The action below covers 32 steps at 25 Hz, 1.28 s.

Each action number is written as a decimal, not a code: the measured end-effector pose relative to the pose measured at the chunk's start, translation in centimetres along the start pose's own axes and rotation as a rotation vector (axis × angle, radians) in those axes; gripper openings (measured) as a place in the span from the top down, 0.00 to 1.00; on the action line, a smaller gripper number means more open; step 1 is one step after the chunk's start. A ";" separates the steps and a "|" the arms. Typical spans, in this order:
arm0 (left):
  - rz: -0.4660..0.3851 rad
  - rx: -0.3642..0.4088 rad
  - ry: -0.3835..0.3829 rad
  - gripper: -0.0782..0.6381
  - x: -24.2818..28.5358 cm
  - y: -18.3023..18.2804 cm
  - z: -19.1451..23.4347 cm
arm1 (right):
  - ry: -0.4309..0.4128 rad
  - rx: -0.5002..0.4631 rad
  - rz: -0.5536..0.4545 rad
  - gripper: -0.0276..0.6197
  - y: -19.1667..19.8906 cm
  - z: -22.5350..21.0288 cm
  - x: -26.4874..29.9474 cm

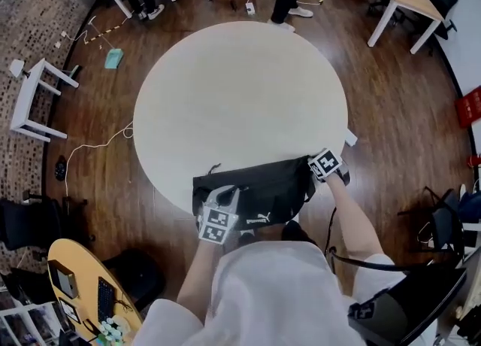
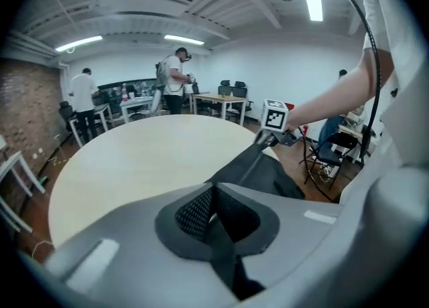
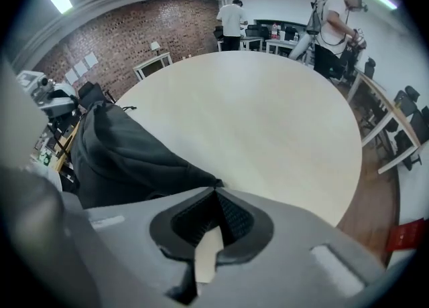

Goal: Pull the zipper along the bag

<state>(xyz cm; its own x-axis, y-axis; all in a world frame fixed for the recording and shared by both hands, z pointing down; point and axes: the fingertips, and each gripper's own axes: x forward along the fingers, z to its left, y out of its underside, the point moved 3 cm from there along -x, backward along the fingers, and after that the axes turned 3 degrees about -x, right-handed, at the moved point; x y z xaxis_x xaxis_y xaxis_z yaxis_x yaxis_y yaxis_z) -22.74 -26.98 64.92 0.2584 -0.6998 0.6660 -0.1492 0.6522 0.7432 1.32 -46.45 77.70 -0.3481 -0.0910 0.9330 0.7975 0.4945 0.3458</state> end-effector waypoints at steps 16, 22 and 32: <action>-0.021 -0.387 -0.234 0.81 -5.6 11.5 18.7 | 0.348 -0.109 0.042 0.98 -1.2 2.3 1.3; -0.201 -0.417 -0.347 0.87 -12.6 7.7 23.3 | 0.555 0.149 -0.286 0.98 -1.6 1.7 -5.4; -0.430 -0.139 -0.285 0.87 -16.1 -1.8 9.3 | 0.419 0.052 -0.919 0.98 -6.0 17.0 -21.3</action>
<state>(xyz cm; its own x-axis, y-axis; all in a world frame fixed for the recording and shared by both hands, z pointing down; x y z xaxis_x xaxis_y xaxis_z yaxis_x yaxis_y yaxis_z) -35.53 -19.64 53.45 -0.0042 -0.9512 0.3086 0.0454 0.3081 0.9503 -4.47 -32.78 54.05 -0.6072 -0.7472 0.2702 0.2810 0.1161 0.9527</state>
